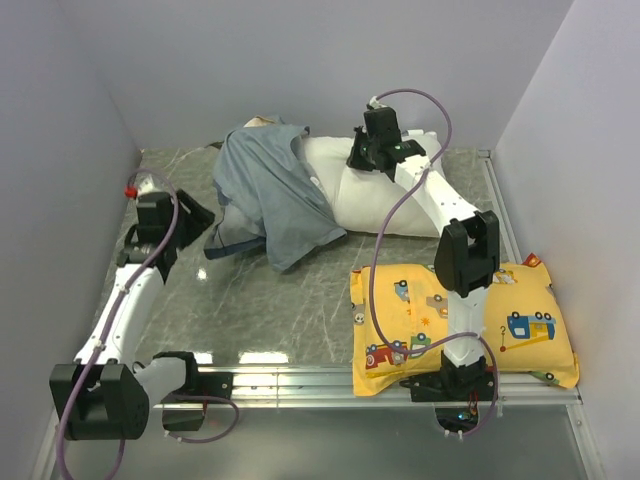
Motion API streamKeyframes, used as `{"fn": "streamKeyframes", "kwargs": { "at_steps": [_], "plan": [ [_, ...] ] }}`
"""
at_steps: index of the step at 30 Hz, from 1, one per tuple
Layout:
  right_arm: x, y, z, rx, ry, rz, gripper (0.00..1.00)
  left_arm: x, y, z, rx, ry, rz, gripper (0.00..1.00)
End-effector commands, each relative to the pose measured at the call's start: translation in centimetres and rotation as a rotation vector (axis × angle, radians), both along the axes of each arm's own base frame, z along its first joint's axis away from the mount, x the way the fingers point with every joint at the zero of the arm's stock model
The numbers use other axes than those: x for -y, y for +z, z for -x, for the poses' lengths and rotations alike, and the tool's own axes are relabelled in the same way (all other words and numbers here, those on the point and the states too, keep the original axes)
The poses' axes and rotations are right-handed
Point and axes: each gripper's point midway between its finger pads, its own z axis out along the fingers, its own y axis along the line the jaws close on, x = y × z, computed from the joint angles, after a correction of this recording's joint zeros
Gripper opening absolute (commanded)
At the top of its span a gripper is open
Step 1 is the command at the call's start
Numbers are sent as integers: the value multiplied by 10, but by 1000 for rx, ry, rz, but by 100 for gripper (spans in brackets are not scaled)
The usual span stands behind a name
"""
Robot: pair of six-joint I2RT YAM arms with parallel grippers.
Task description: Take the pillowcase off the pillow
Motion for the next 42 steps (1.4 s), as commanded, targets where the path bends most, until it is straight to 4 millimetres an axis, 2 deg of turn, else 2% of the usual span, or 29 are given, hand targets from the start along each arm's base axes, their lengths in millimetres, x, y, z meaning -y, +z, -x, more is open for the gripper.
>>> {"fn": "streamKeyframes", "kwargs": {
  "at_steps": [1, 4, 7, 13, 14, 15, 17, 18, 21, 22, 23, 26, 27, 28, 29, 30, 31, 32, 33, 36, 38, 41, 42],
  "plan": [
    [20, -2, -8, -19, -58, 31, 0, -1, -39, 18, -67, 54, 47, 68],
    [21, 0, -9, -19, -53, 41, 0, 4, -51, 23, -63, 51, 89, 71],
    [22, -1, -9, -20, -49, 46, 0, 9, -75, 32, -90, 54, 132, 73],
    [21, -1, -9, -20, -43, 41, 0, 13, -81, 18, -17, 68, 193, 71],
    [21, -1, -8, -19, -42, 42, 0, 13, -92, 20, -43, 80, 208, 69],
    [21, 0, -8, -18, -42, 42, 0, 13, -84, 10, 11, 84, 216, 63],
    [21, -1, -7, -20, -40, 45, 0, 13, -89, 7, 24, 101, 243, 54],
    [22, 0, -7, -18, -41, 47, 0, 13, -85, 2, 54, 104, 250, 40],
    [25, 0, -5, -15, -45, 56, 0, 5, -84, -1, 67, 155, 254, 13],
    [29, -2, -6, -16, -53, 63, 0, 0, -83, 0, 58, 186, 236, 1],
    [31, -4, -5, -21, -55, 66, 0, -5, -77, 1, 64, 205, 218, 1],
    [46, -6, -7, -26, -80, 62, 0, -43, -66, 14, 31, 373, 105, 1],
    [52, -4, -8, -24, -92, 55, 0, -60, -62, 17, 32, 434, 77, 1],
    [57, -4, -8, -26, -102, 51, 0, -86, -51, 19, 49, 508, 71, 1],
    [73, -7, -11, -35, -134, 55, 0, -100, -51, 28, 27, 545, 62, 0],
    [80, -6, -11, -34, -152, 52, 0, -113, -48, 32, 28, 580, 69, 0],
    [90, -6, -13, -39, -173, 49, 0, -135, -41, 37, 35, 640, 77, 0],
    [107, -7, -14, -51, -208, 40, 0, -144, -42, 43, 17, 665, 73, 1],
    [117, -6, -15, -52, -226, 32, 0, -159, -32, 46, 29, 702, 59, 0],
    [142, -4, -14, -53, -260, -16, 0, -173, -23, 54, 23, 730, 33, 0],
    [142, 2, -10, -38, -251, -13, 0, -177, -17, 57, 36, 723, 31, 1],
    [120, 12, -1, -21, -190, 7, 0, -162, -13, 47, 76, 632, 69, 0],
    [102, 16, 6, -13, -149, 16, 7, -157, -9, 42, 110, 593, 79, 0]
  ]
}}
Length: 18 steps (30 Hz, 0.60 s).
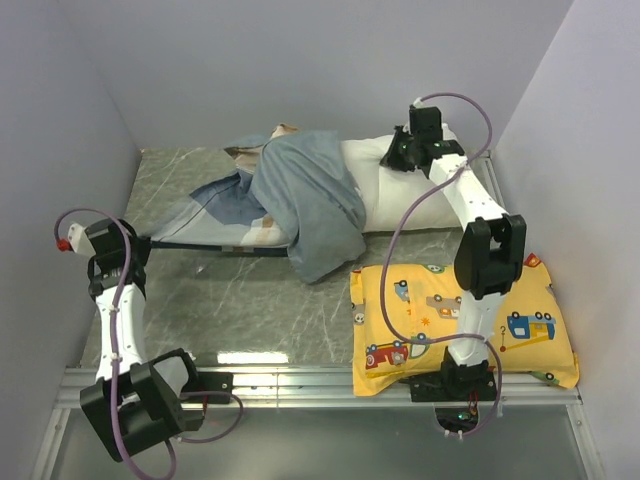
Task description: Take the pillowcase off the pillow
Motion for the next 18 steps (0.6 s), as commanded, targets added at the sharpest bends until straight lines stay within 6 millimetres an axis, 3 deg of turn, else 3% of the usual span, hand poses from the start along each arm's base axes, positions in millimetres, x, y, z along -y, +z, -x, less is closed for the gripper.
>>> {"fn": "streamKeyframes", "kwargs": {
  "at_steps": [1, 2, 3, 4, 5, 6, 9, 11, 14, 15, 17, 18],
  "plan": [
    [2, 21, 15, 58, -24, 126, 16, -5, 30, -8, 94, -55, -81, 1],
    [-4, 37, 23, 102, -5, 150, 25, 4, 33, -12, 109, -108, -65, 1],
    [-8, 42, 29, 120, -15, 189, 43, 8, 41, -17, 130, -143, -68, 1],
    [-26, 39, 43, 120, 22, 208, 50, 12, 42, -20, 123, -174, -72, 0],
    [-35, 51, 52, 158, 46, 218, 57, 18, 46, -23, 126, -205, -75, 1],
    [-45, 46, 61, 156, 61, 247, 68, 25, 54, -29, 129, -249, -95, 1],
    [-63, 40, 76, 142, 111, 264, 78, 44, 69, -38, 121, -323, -136, 4],
    [-83, 24, 86, 116, 165, 273, 81, 54, 73, -43, 112, -357, -149, 10],
    [-91, -9, 90, 54, 178, 299, 82, 73, 81, -51, 97, -427, -189, 41],
    [-92, -16, 89, 38, 179, 299, 81, 84, 90, -54, 103, -466, -217, 57],
    [-91, -29, 86, 24, 170, 302, 76, 98, 95, -56, 97, -513, -247, 74],
    [-92, -31, 85, 22, 169, 296, 75, 110, 105, -58, 103, -538, -289, 78]
  ]
}}
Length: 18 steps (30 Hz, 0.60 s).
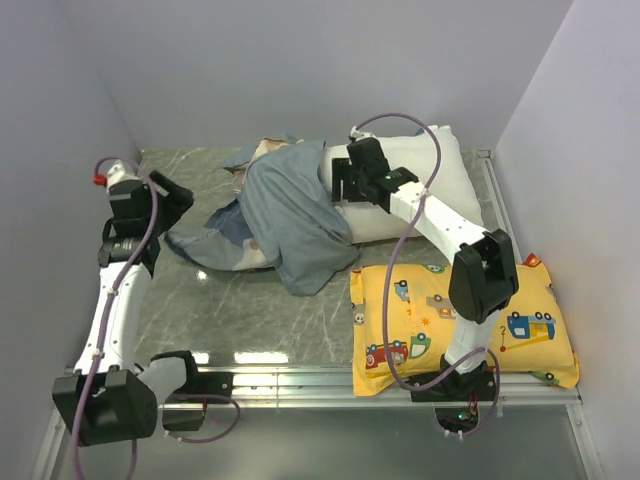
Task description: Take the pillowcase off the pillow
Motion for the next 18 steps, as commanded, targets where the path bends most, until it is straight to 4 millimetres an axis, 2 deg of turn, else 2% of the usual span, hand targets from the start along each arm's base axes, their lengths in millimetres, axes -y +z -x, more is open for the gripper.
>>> {"fn": "streamKeyframes", "kwargs": {
  "at_steps": [1, 2, 3, 5, 6, 8, 9, 11, 12, 13, 16, 18],
  "plan": [
    [10, -25, -3, -36, -37, 29, 73, 20, 28, -6, 27, -57, -132, 80],
    [6, -25, -4, -35, -26, 7, 67, 29, 29, -7, 25, -87, -146, 84],
    [4, -24, -5, -34, -22, -2, 64, 51, 34, -9, 32, -155, -159, 85],
    [-1, -26, -6, -40, -13, -21, 56, 78, 22, -15, -1, -246, -141, 87],
    [-5, -26, -6, -43, -4, -31, 53, 102, 19, -16, 1, -311, -134, 87],
    [-8, -25, -7, -45, -1, -45, 49, 129, -4, -20, -41, -373, -131, 89],
    [-9, -26, -7, -49, 6, -53, 49, 153, -15, -23, -55, -425, -115, 90],
    [-11, -27, -6, -54, 10, -55, 52, 177, -29, -25, -72, -483, -89, 95],
    [-10, -28, -7, -54, 7, -52, 54, 191, -45, -27, -108, -506, -80, 98],
    [-9, -29, -7, -55, 6, -47, 56, 197, -50, -31, -116, -512, -74, 99],
    [-6, -34, -6, -58, 0, -29, 63, 204, -69, -43, -155, -511, -58, 87],
    [-1, -37, -7, -62, -11, -23, 64, 200, -75, -46, -178, -479, -58, 57]
  ]
}}
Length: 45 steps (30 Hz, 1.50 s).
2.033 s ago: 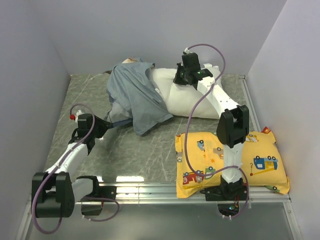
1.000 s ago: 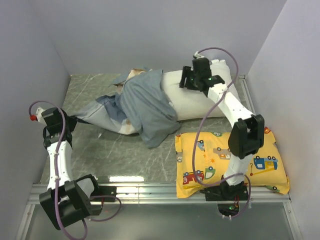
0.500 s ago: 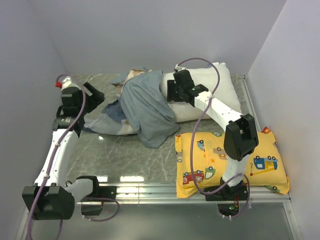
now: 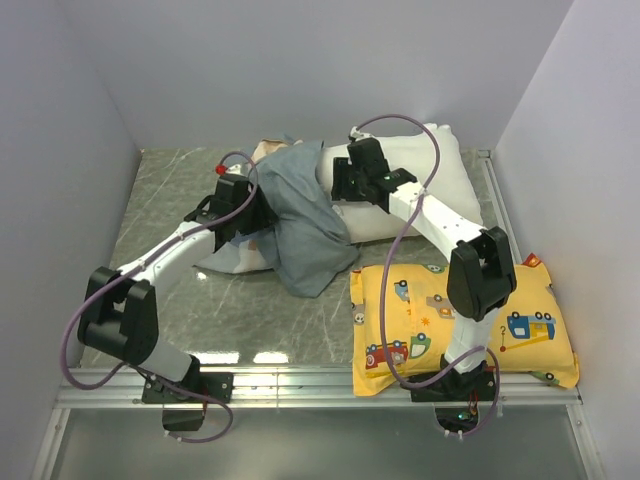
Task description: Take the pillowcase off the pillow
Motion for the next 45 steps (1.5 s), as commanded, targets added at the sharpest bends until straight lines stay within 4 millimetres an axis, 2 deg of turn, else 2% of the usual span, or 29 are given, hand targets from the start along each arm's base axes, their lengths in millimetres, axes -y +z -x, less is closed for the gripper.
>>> {"fn": "streamKeyframes", "kwargs": {
  "at_steps": [1, 2, 4, 5, 7, 8, 9, 11, 12, 14, 15, 17, 18, 20, 22, 24, 25, 26, 27, 28, 29, 32, 33, 35, 36, 40, 43, 44, 45],
  "plan": [
    [9, -23, 0, -46, -18, 28, 63, -6, 19, -19, 61, 71, 9, 42],
    [15, -24, -3, -45, -32, 26, 56, -13, 17, -18, 47, 100, -13, 17],
    [23, -29, -4, -55, -51, 26, 49, -35, 23, -20, 59, 187, -44, 5],
    [32, -32, -8, -58, -74, 26, 41, -45, 22, -17, 46, 215, -56, 1],
    [42, -35, -11, -64, -94, 21, 31, -73, 31, -18, 61, 292, -46, 0],
    [46, -36, -12, -69, -100, 17, 20, -82, 29, -17, 60, 311, -39, 1],
    [56, -37, -17, -72, -123, 17, 15, -102, 33, -17, 69, 356, -33, 0],
    [66, -40, -20, -79, -149, 18, 0, -123, 30, -14, 53, 399, -33, 0],
    [76, -42, -23, -86, -169, 14, 0, -146, 31, -13, 55, 451, -33, 1],
    [88, -39, -27, -79, -199, 2, 0, -168, 29, -9, 45, 500, -34, 0],
    [93, -39, -27, -83, -210, -4, 0, -193, 30, -6, 43, 563, -34, 0],
    [112, -36, -31, -80, -251, -18, 0, -213, 27, 0, 32, 617, -10, 1],
    [119, -35, -32, -78, -264, -25, 0, -234, 29, 6, 34, 682, 20, 1],
    [133, -29, -34, -74, -289, -52, 0, -240, 25, 10, 40, 682, 89, 0],
    [132, -20, -32, -57, -278, -56, 0, -247, 21, 12, 39, 685, 105, 1],
    [119, -4, -27, -22, -232, -66, 3, -236, 12, 11, 17, 632, 137, 0],
    [106, 4, -23, 0, -196, -64, 11, -230, 7, 11, 11, 612, 155, 1],
    [83, 11, -16, 29, -150, -50, 30, -226, -1, 12, 7, 603, 171, 0],
    [67, 25, -9, 65, -104, -33, 39, -221, -6, 13, -4, 592, 186, 1],
    [51, 32, -3, 90, -65, -26, 55, -219, -10, 14, -11, 588, 187, 0],
    [20, 37, 10, 112, -1, -12, 62, -215, -14, 15, -16, 578, 187, 0],
    [-23, 52, 25, 178, 94, 15, 81, -210, -19, 15, -27, 570, 188, 0],
    [-48, 51, 31, 190, 145, 33, 84, -210, -20, 16, -32, 572, 187, 1],
    [-69, 47, 36, 179, 189, 64, 88, -207, -16, 13, -21, 560, 186, 1],
    [-88, 44, 36, 186, 217, 80, 88, -206, -15, 13, -24, 558, 183, 0],
    [-121, 32, 30, 188, 264, 84, 93, -206, -9, 9, -14, 549, 174, 1],
    [-136, 9, 21, 152, 295, 99, 93, -205, -7, 6, -15, 538, 177, 0],
    [-139, 10, 15, 158, 292, 104, 93, -205, -5, 4, -12, 536, 177, 0],
    [-141, -11, 10, 131, 291, 141, 93, -205, -4, 3, -12, 533, 179, 0]
  ]
}}
